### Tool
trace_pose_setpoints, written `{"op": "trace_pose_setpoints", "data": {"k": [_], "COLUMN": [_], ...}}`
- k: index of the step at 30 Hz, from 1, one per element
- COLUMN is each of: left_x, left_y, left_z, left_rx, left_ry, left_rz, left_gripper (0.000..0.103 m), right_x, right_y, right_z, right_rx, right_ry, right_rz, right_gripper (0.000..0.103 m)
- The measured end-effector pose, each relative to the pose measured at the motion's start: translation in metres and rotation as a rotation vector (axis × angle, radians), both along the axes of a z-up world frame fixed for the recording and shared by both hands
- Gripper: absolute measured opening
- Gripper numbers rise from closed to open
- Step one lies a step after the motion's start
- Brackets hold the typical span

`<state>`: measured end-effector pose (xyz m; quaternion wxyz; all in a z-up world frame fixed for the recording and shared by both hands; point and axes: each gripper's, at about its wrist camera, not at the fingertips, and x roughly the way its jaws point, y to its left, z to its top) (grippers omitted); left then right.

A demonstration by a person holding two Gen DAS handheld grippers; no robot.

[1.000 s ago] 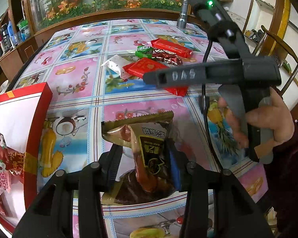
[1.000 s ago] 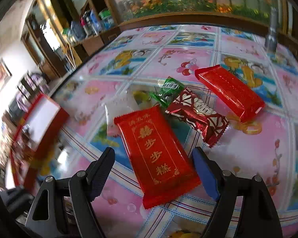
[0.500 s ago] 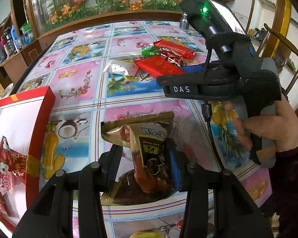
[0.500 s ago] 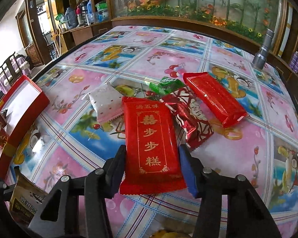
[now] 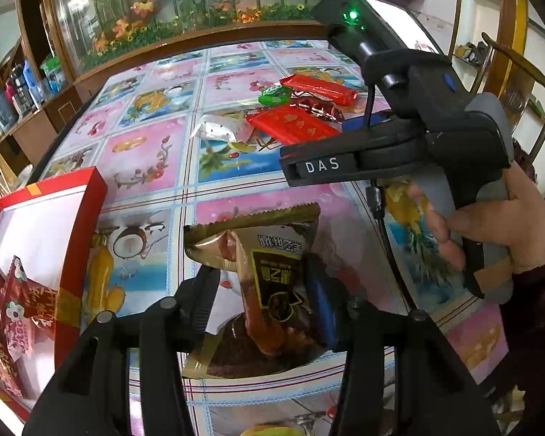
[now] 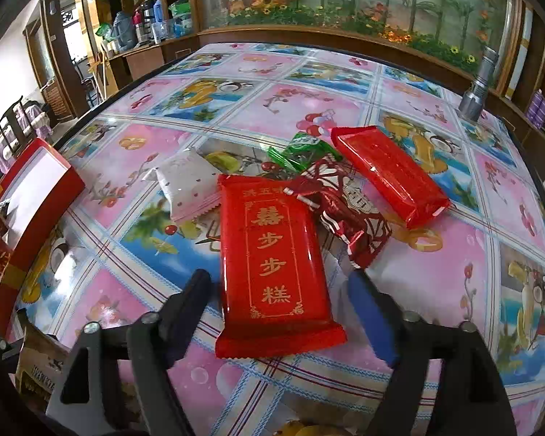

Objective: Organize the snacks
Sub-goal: 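Grasp the brown-and-gold snack bag with the left tool, then grasp the red printed cake packet with the right tool while the left tool lifts its bag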

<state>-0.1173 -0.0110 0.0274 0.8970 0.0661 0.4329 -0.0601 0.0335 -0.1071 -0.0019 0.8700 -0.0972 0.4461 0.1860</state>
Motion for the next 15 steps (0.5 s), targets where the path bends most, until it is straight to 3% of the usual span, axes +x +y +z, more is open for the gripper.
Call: {"op": "trace_pose_setpoints", "data": {"k": [6, 8, 9, 15], "left_x": [-0.0009, -0.0006, -0.0008, -0.0019], "left_y": [-0.002, -0.0031, -0.004, -0.0073], "left_z": [-0.0027, -0.0044, -0.0052, -0.0061], "left_rx": [0.007, 0.008, 0.011, 0.011], "left_ry": [-0.006, -0.002, -0.002, -0.003], "left_rz": [-0.017, -0.026, -0.03, -0.048], "left_gripper": [0.052, 0.051, 0.051, 0.044], "right_x": [0.0, -0.0011, -0.0019, -0.0015], "right_y": [-0.0004, -0.001, -0.0011, -0.0022], "right_z": [-0.0007, 0.0002, 0.0013, 0.0041], "right_rx": [0.011, 0.014, 0.018, 0.031], "right_ry": [-0.014, -0.023, -0.026, -0.019], "right_rz": [-0.004, -0.005, 0.001, 0.005], "right_gripper": [0.08, 0.069, 0.056, 0.053]}}
